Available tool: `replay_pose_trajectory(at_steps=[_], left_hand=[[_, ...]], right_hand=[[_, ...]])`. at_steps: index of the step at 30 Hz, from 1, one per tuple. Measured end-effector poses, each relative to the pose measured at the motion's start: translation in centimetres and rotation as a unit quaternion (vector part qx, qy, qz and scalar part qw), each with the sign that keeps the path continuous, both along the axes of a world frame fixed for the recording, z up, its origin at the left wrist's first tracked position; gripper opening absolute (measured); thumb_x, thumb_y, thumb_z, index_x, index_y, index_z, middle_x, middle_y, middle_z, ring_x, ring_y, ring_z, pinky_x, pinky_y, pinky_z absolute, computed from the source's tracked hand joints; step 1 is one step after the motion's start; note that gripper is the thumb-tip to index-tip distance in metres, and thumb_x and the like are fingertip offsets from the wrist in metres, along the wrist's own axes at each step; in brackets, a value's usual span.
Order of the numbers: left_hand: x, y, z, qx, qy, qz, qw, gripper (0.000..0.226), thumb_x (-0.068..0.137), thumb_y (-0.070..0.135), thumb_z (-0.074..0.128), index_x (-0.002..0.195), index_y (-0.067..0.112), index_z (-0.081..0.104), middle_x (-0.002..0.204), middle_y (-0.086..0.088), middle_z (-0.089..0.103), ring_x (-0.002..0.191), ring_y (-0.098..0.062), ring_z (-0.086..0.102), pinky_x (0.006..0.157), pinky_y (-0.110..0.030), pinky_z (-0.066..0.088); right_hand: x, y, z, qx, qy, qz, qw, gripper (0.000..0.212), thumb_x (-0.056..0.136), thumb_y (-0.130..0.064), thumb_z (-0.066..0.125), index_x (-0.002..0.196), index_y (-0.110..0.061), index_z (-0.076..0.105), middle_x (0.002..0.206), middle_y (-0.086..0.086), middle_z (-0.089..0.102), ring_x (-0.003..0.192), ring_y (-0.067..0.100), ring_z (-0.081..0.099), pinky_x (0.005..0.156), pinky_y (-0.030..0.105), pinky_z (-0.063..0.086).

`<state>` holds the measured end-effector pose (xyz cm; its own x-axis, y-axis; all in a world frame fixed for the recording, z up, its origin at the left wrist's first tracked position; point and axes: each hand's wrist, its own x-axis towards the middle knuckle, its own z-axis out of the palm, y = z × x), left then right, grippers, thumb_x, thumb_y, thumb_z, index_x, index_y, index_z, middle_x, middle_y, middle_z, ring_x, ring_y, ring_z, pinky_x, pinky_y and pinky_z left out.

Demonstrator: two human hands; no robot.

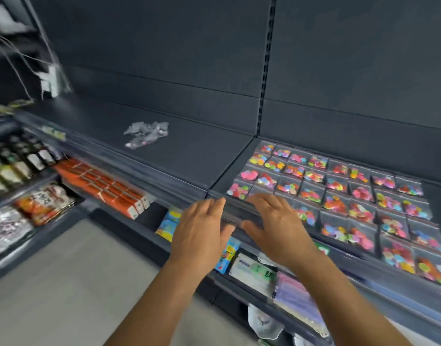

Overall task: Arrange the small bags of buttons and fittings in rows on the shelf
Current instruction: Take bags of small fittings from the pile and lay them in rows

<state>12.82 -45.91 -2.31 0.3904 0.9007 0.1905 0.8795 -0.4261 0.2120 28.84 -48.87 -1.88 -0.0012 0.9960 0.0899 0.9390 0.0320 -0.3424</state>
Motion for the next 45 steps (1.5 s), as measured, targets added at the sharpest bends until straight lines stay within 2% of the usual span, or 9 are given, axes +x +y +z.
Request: replay_pose_trajectory(at_steps=[8,18,27,33,35,37,40,43,45], left_hand=[[-7.7,5.5,-0.6,0.002,-0.015,0.074,0.997,0.061,0.096,0.047,0.041,0.149,0.023,0.023,0.146,0.003,0.038,0.135,-0.016,0.030,0.111,-0.027,0.022],[-12.3,17.9,0.3,0.009,-0.030,0.112,0.993,0.061,0.097,0.046,0.040,0.150,0.022,0.020,0.149,0.002,0.034,0.138,-0.016,0.026,0.112,-0.027,0.020],[-15.5,28.2,-1.0,-0.011,-0.026,0.150,0.988,0.058,0.097,0.042,0.042,0.148,0.018,0.027,0.144,-0.001,0.042,0.131,-0.018,0.037,0.108,-0.028,0.028],[-18.0,33.6,-3.1,-0.048,-0.006,0.119,0.992,0.059,0.098,0.040,0.041,0.149,0.018,0.021,0.155,-0.004,0.024,0.140,-0.022,0.026,0.115,-0.036,0.024],[-18.6,35.3,-3.4,-0.063,0.002,0.092,0.994,0.061,0.098,0.039,0.040,0.151,0.019,0.016,0.158,-0.005,0.015,0.143,-0.022,0.019,0.116,-0.037,0.022],[-18.9,36.5,-3.6,-0.084,0.013,0.055,0.995,0.059,0.100,0.038,0.037,0.151,0.019,0.014,0.159,-0.004,0.011,0.145,-0.021,0.014,0.117,-0.037,0.019],[-19.0,37.3,-3.5,-0.090,0.004,-0.006,0.996,0.054,0.100,0.036,0.036,0.150,0.018,0.022,0.156,-0.002,0.022,0.143,-0.018,0.019,0.116,-0.035,0.022],[-18.5,36.7,-3.2,-0.086,-0.018,-0.062,0.994,0.051,0.100,0.036,0.035,0.148,0.019,0.030,0.153,0.002,0.029,0.140,-0.015,0.024,0.115,-0.031,0.023],[-17.9,36.2,-3.1,-0.081,-0.034,-0.099,0.991,0.049,0.100,0.036,0.035,0.147,0.020,0.032,0.151,0.004,0.030,0.139,-0.014,0.024,0.114,-0.028,0.023]], right_hand=[[-7.3,7.7,-0.4,-0.014,0.006,0.066,0.998,0.059,0.094,-0.047,0.045,0.145,-0.025,0.029,0.151,-0.007,0.028,0.140,0.014,0.021,0.116,0.033,0.014],[-11.8,21.8,0.0,-0.005,0.016,0.126,0.992,0.060,0.093,-0.049,0.044,0.146,-0.025,0.029,0.153,-0.007,0.027,0.141,0.013,0.020,0.116,0.032,0.016],[-15.1,32.8,0.0,-0.004,0.009,0.151,0.989,0.059,0.095,-0.044,0.045,0.147,-0.022,0.027,0.151,-0.004,0.030,0.140,0.015,0.024,0.117,0.034,0.019],[-18.5,38.1,-1.5,-0.059,-0.007,0.155,0.986,0.065,0.098,-0.037,0.041,0.151,-0.030,0.004,0.160,-0.005,0.000,0.147,0.018,0.001,0.118,0.041,0.008],[-19.0,39.3,-2.2,-0.089,-0.028,0.151,0.984,0.063,0.099,-0.034,0.038,0.150,-0.032,0.002,0.159,-0.006,-0.006,0.147,0.017,-0.006,0.117,0.044,0.007],[-19.1,39.8,-2.8,-0.101,-0.049,0.152,0.982,0.057,0.100,-0.035,0.034,0.150,-0.030,0.009,0.159,-0.008,-0.003,0.147,0.015,-0.005,0.117,0.044,0.008],[-18.4,39.4,-3.3,-0.084,-0.038,0.137,0.986,0.049,0.100,-0.033,0.035,0.147,-0.031,0.023,0.158,-0.012,0.009,0.146,0.012,0.006,0.118,0.038,0.012],[-17.1,37.6,-3.6,-0.055,-0.017,0.126,0.990,0.044,0.100,-0.030,0.039,0.143,-0.030,0.034,0.154,-0.011,0.022,0.143,0.009,0.018,0.117,0.024,0.014],[-16.0,36.4,-3.5,-0.033,0.006,0.110,0.993,0.039,0.098,-0.025,0.043,0.137,-0.029,0.045,0.149,-0.012,0.032,0.138,0.006,0.029,0.110,0.014,0.016]])
